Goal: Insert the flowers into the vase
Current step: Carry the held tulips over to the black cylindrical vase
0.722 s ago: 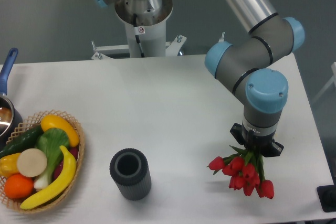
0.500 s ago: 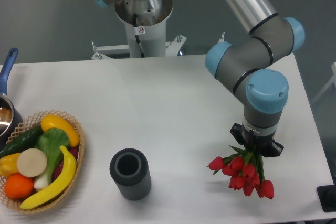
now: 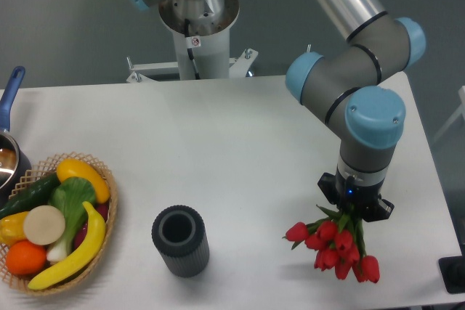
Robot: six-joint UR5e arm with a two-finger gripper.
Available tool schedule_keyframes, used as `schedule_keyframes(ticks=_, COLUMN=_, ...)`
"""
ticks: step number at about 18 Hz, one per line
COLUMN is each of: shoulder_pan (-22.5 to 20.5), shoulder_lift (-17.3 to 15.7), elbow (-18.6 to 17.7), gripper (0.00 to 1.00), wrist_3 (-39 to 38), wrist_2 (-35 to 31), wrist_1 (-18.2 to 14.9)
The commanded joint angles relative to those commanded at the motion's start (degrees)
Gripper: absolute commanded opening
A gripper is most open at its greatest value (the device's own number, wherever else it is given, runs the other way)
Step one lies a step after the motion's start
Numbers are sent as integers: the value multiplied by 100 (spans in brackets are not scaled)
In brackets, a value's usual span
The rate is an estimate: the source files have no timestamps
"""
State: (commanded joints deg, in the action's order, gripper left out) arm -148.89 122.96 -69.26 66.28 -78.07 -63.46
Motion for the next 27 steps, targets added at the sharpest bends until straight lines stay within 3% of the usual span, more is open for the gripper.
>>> schedule_keyframes(ticks=4, shoulder_pan=-9, shoulder_lift=0, elbow=115, gripper=0, wrist_3=-579, wrist_2=1186, wrist_1=175)
schedule_keyframes(ticks=9, shoulder_pan=-176, shoulder_lift=26, elbow=97, gripper=0, wrist_3=-1142, wrist_2=3778, wrist_1=570)
schedule_keyframes(ticks=14, shoulder_pan=-106, shoulder_lift=-149, elbow=54, gripper=0, wrist_3=-1872, wrist_2=4360, wrist_1=1466)
schedule_keyframes(ticks=19, shoulder_pan=-123, shoulder_lift=-536, elbow=18, gripper=0, wrist_3=-1978, wrist_2=4968, wrist_1=1529)
schedule_keyframes(ticks=27, shoulder_pan=-88, shoulder_lift=-721, elbow=-8, gripper=0, wrist_3=-1961, wrist_2=5916, wrist_1=1608)
